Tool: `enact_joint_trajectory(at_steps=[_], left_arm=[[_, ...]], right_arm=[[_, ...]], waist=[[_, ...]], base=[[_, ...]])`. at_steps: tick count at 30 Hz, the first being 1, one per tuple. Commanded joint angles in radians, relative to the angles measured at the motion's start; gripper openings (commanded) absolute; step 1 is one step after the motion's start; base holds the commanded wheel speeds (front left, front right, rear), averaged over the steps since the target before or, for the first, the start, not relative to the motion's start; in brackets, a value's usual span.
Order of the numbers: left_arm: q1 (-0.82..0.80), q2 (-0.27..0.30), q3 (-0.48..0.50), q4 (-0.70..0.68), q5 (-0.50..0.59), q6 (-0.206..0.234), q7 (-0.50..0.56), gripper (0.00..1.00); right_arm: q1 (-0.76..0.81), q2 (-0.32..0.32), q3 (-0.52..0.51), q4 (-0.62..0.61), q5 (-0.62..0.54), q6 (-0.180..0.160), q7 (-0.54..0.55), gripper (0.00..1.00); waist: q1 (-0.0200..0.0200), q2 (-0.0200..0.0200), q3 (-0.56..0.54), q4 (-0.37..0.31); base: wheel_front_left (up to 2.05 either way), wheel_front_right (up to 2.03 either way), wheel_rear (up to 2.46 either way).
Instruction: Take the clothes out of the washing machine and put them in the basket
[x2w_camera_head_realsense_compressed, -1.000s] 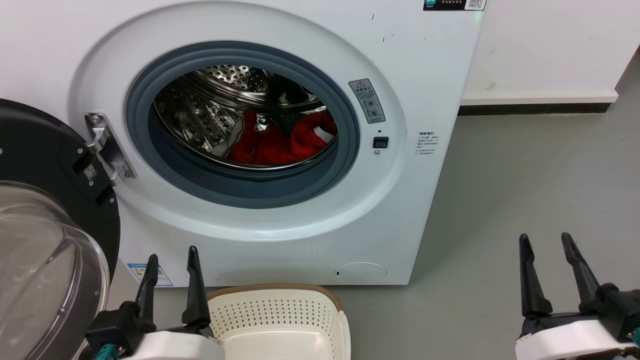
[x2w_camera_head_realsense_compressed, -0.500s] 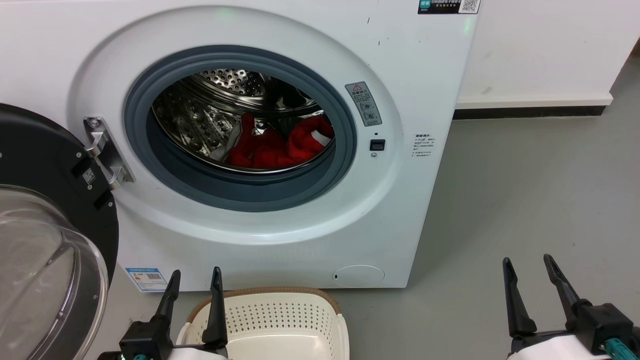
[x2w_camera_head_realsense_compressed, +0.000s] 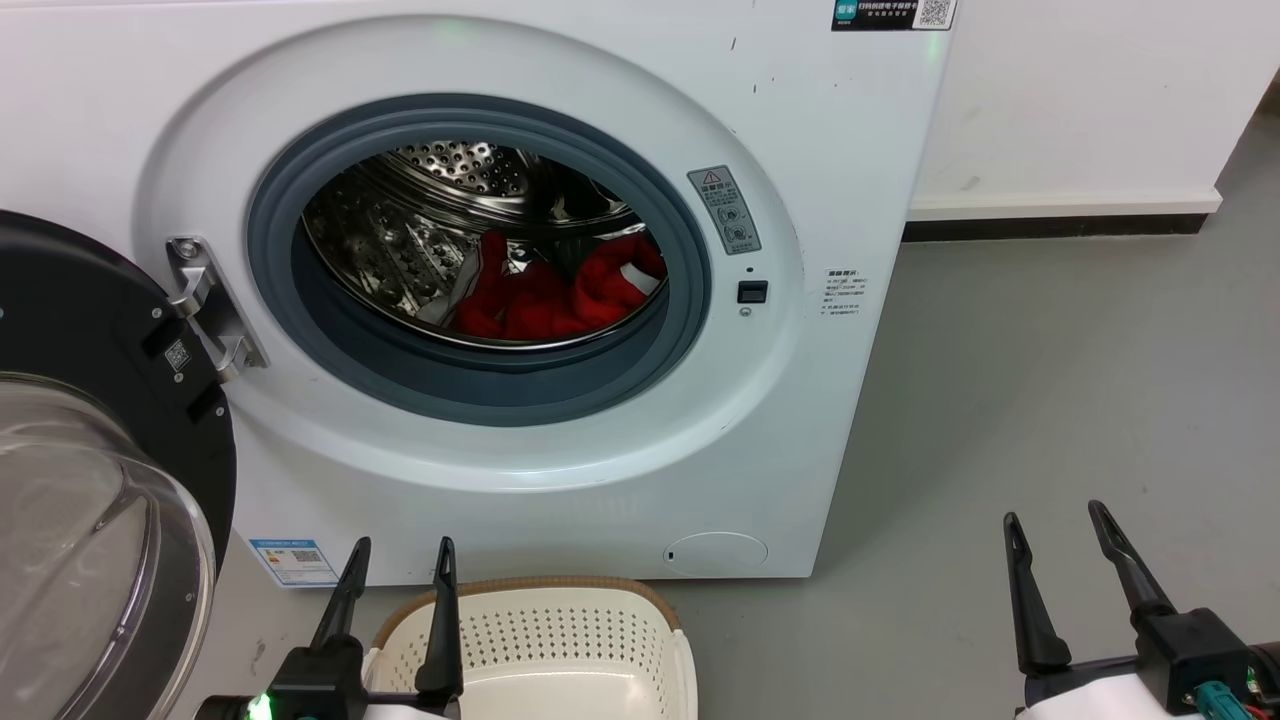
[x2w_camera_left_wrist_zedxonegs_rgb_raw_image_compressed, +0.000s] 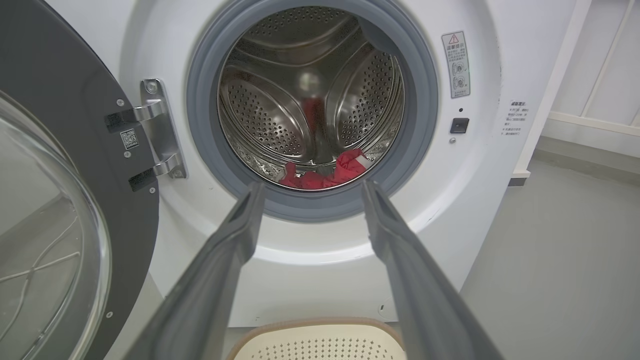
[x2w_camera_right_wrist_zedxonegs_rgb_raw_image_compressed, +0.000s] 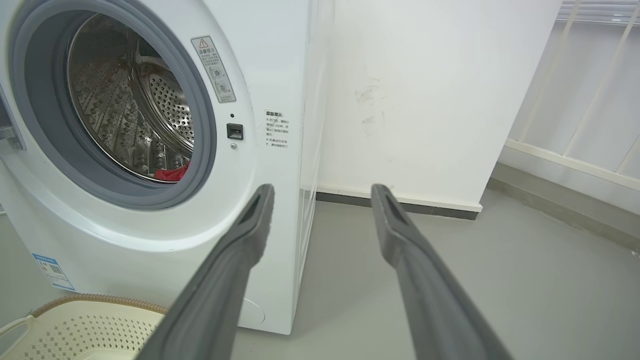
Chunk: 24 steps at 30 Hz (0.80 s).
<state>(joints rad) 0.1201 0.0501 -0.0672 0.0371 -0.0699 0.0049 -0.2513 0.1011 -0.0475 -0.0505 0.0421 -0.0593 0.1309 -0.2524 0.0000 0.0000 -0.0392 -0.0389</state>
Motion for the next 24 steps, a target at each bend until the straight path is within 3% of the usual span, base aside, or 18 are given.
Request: enact_joint_trajectory(at_steps=[1, 24], left_arm=[[0.012, 0.001, 0.0, -0.005, 0.014, 0.005, -0.01, 1.0], [0.014, 0.001, 0.002, -0.01, 0.032, -0.001, -0.014, 1.0]], right_arm=[[0.006, -0.005, 0.001, -0.002, -0.018, 0.0, -0.007, 1.0], [-0.001, -0.005, -0.016, 0.021, 0.012, 0.0, -0.013, 1.0]], waist=[[0.0, 0.0, 0.0, 0.0], [0.0, 0.0, 0.006, -0.005]], base=[[0.0, 0.0, 0.0], [0.0, 0.0, 0.0]])
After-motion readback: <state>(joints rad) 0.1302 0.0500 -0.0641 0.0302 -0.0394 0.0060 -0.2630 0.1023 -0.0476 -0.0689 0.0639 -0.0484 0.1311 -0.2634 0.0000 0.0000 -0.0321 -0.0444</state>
